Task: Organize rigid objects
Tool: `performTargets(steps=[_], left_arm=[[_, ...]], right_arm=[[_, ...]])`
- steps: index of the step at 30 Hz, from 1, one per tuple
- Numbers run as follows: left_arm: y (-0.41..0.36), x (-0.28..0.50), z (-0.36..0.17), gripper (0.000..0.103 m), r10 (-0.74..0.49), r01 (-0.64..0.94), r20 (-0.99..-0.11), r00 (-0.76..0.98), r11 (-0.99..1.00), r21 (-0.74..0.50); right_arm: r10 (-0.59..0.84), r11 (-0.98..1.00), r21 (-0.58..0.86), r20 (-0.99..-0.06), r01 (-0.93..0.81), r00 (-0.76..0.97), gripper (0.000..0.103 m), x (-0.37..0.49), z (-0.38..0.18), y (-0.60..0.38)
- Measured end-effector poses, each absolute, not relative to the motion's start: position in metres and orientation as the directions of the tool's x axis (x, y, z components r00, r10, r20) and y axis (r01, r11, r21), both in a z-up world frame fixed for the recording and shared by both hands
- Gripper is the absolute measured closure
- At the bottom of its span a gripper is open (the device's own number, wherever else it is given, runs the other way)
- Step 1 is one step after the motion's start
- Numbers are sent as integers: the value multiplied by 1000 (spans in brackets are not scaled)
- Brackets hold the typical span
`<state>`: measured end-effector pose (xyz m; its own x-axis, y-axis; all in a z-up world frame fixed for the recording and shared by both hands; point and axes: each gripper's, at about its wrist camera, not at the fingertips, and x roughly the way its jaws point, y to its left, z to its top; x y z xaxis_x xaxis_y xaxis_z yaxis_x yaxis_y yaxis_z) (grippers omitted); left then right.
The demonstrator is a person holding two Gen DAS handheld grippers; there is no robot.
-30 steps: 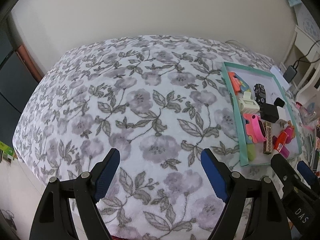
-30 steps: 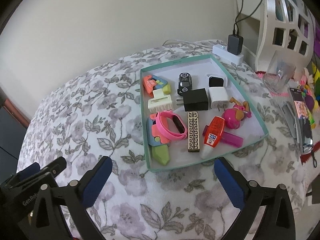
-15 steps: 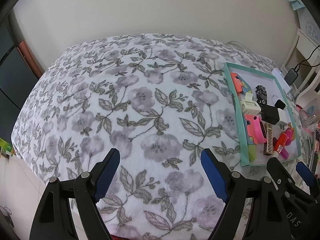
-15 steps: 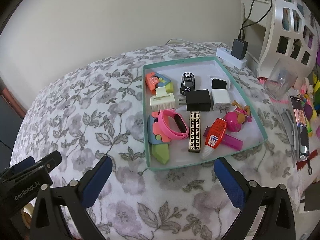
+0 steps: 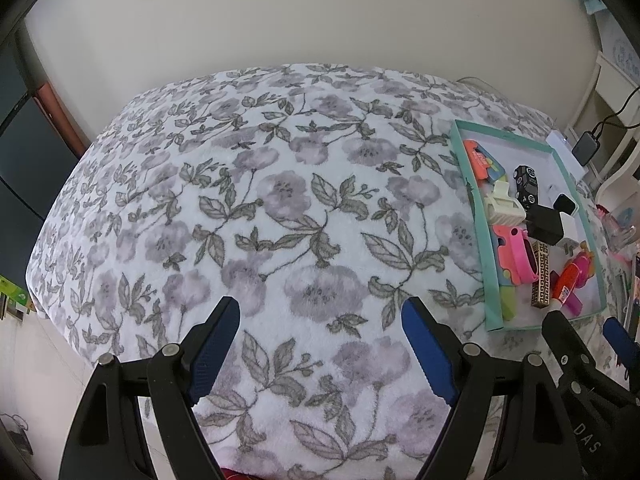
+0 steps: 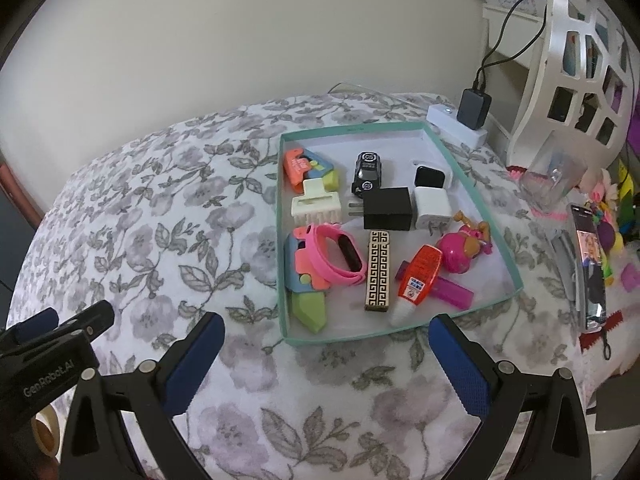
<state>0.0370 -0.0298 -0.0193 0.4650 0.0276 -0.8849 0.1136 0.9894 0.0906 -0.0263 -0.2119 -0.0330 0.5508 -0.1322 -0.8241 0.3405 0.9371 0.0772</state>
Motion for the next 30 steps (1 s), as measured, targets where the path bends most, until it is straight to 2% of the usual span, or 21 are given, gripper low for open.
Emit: performTargets(steps=[30], left_arm=[[-25,39,-22,19,60,92,-888,456,989,114]], right_arm=[[-145,935,67,-824,348,547,0,-27,-34,-214]])
